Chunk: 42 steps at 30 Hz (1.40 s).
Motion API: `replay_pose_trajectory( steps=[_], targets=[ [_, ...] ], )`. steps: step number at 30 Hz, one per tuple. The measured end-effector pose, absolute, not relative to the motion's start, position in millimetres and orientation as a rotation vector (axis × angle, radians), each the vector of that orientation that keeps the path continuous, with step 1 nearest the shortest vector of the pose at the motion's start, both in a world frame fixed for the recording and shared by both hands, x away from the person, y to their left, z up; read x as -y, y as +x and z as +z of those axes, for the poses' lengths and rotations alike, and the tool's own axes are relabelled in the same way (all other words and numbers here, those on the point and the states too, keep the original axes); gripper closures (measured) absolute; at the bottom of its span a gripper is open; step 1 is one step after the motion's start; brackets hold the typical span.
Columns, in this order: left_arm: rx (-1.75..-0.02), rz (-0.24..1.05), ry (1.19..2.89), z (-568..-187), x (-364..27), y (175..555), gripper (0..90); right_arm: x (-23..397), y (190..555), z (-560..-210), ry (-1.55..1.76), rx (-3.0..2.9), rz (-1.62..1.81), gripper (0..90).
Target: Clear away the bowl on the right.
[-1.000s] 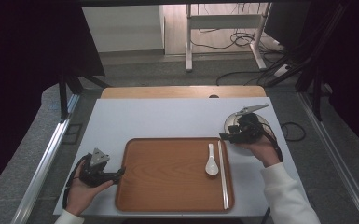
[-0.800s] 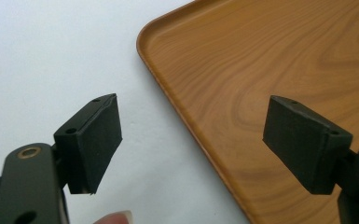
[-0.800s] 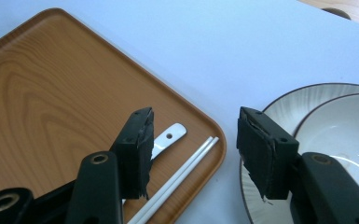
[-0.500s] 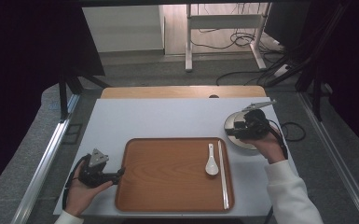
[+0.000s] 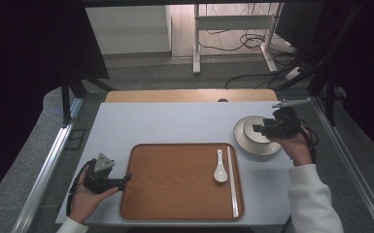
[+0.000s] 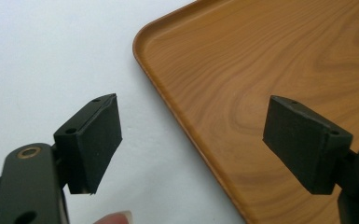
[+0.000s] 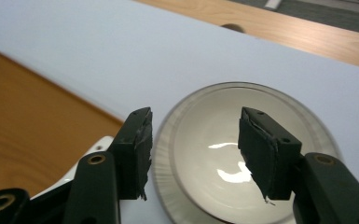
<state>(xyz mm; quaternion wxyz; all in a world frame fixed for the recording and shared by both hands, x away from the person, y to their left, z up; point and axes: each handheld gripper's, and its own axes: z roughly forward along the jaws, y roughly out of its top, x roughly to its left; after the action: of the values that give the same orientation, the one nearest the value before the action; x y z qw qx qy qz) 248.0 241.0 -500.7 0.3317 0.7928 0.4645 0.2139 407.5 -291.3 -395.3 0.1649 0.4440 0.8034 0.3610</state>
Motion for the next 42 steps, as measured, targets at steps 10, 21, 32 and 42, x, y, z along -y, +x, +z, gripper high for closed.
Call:
replay_pose_trajectory(
  steps=[10, 21, 32, 42],
  targets=[
    [-1.218, 0.558, 2.074, -501.1, -240.9, 248.7, 19.0, 318.9, 425.1, -407.3, 1.392, -2.202, 0.923, 43.7],
    [-1.223, 0.56, 2.081, -502.7, -240.7, 249.3, 19.1, 329.1, 455.0, -439.8, 1.514, -2.228, 0.757, 47.4],
    [-1.196, 0.563, 2.086, -502.3, -240.8, 247.8, 18.9, 331.2, 468.4, -462.2, 1.611, -2.295, 0.699, 61.8],
    [-1.189, 0.566, 2.089, -502.2, -240.1, 247.5, 18.9, 332.2, 471.7, -467.7, 1.669, -2.297, 0.67, 76.6]
  ],
)
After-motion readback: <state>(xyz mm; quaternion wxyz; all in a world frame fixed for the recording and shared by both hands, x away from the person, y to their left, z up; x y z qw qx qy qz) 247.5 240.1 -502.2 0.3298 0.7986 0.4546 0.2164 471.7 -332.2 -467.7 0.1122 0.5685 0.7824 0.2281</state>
